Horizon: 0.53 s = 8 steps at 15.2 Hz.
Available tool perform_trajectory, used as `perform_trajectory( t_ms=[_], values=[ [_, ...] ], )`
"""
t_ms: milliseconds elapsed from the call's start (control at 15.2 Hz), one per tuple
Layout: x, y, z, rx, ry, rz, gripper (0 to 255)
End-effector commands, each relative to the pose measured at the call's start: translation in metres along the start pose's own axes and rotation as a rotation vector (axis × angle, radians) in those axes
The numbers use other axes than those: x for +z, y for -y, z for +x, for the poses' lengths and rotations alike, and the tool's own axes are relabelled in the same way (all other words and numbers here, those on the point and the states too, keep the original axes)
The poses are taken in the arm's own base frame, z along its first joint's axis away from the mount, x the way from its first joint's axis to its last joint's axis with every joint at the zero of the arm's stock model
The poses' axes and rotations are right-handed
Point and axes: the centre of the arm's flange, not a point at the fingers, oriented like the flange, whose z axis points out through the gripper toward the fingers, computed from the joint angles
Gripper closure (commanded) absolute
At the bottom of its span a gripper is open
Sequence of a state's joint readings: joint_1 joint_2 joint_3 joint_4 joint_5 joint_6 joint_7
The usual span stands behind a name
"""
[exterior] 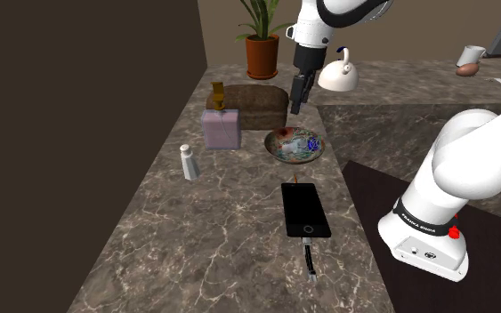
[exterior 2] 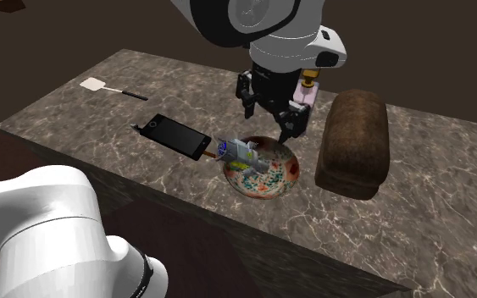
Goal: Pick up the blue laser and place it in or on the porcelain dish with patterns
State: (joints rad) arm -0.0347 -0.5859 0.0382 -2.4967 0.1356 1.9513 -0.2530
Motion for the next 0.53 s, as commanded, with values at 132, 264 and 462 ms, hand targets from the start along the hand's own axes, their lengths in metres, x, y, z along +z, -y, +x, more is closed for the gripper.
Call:
perform_trajectory(
  t_ms=[132, 264, 462],
  values=[
    [-0.04, 0.0, 0.0, 0.0, 0.0, 0.0, 0],
    [-0.05, 0.0, 0.0, 0.0, 0.0, 0.0, 0],
    [-0.05, 0.0, 0.0, 0.0, 0.0, 0.0, 0]
  ],
)
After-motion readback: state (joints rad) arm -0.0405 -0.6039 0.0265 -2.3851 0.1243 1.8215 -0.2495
